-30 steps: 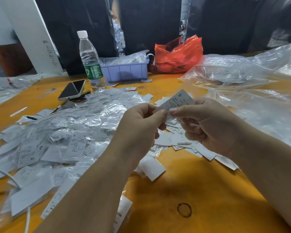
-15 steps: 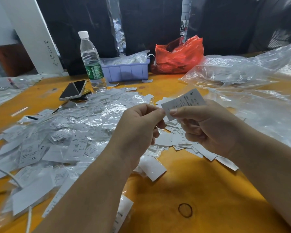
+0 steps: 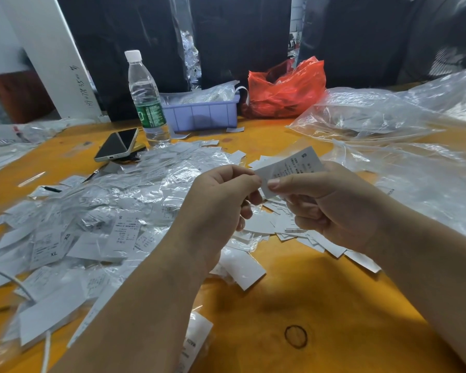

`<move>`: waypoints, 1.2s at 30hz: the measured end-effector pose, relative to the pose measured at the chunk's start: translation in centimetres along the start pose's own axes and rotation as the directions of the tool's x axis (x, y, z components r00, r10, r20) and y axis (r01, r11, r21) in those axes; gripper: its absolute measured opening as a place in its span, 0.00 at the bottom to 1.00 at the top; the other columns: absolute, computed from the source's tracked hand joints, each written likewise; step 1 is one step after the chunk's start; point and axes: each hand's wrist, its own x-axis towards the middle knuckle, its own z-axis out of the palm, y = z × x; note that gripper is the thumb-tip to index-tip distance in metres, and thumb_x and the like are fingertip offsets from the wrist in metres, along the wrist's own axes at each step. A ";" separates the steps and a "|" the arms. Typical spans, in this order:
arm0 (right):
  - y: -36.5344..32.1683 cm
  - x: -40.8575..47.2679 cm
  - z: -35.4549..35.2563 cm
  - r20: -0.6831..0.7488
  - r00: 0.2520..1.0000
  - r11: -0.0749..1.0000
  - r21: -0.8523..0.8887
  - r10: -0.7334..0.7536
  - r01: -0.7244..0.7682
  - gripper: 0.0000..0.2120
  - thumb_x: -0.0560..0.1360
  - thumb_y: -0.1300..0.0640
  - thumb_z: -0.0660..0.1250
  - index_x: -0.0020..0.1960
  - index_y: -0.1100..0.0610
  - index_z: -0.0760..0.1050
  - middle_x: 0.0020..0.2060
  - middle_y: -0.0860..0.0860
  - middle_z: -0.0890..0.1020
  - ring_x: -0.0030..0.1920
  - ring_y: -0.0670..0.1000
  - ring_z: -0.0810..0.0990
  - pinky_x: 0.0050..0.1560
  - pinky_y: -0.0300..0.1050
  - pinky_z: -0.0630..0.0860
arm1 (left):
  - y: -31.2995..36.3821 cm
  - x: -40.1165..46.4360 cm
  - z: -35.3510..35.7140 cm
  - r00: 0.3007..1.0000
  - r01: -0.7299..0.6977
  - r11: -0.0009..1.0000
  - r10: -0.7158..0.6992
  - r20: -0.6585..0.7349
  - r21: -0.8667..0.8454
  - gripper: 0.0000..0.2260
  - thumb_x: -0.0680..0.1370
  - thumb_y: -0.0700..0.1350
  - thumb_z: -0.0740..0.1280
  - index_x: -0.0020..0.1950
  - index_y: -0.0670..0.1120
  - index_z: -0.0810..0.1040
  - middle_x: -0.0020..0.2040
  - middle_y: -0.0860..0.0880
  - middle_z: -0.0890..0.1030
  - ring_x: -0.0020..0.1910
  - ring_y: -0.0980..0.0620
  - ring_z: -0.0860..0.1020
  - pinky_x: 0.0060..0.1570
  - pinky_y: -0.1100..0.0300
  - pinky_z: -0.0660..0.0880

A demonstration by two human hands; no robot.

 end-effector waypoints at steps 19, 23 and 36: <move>0.3 0.4 -0.1 0.018 1.000 0.999 -0.051 0.015 -0.014 0.09 0.73 0.62 0.70 0.52 0.65 0.80 0.21 0.47 0.68 0.20 0.44 0.59 0.20 0.35 0.59 | -0.4 0.4 -0.3 0.997 0.069 0.997 -0.067 -0.050 0.037 0.06 0.78 0.44 0.68 0.48 0.42 0.81 0.27 0.54 0.74 0.26 0.57 0.67 0.26 0.64 0.66; -0.4 0.4 -0.8 -0.132 0.986 0.964 -0.257 -0.106 0.069 0.02 0.71 0.60 0.73 0.41 0.59 0.82 0.23 0.44 0.74 0.21 0.41 0.66 0.21 0.33 0.62 | -0.1 1.0 -1.9 0.971 0.052 0.967 0.009 -0.240 0.250 0.05 0.76 0.44 0.67 0.43 0.45 0.81 0.25 0.59 0.75 0.28 0.56 0.69 0.28 0.64 0.67; 1.5 0.5 -0.5 -0.056 0.969 0.563 -0.821 -0.242 0.093 0.03 0.73 0.54 0.72 0.47 0.49 0.82 0.39 0.41 0.78 0.41 0.41 0.78 0.37 0.36 0.71 | -1.3 1.3 -2.5 0.895 -0.022 0.587 0.373 -0.246 0.809 0.05 0.72 0.46 0.72 0.41 0.53 0.77 0.34 0.55 0.75 0.36 0.54 0.75 0.32 0.61 0.66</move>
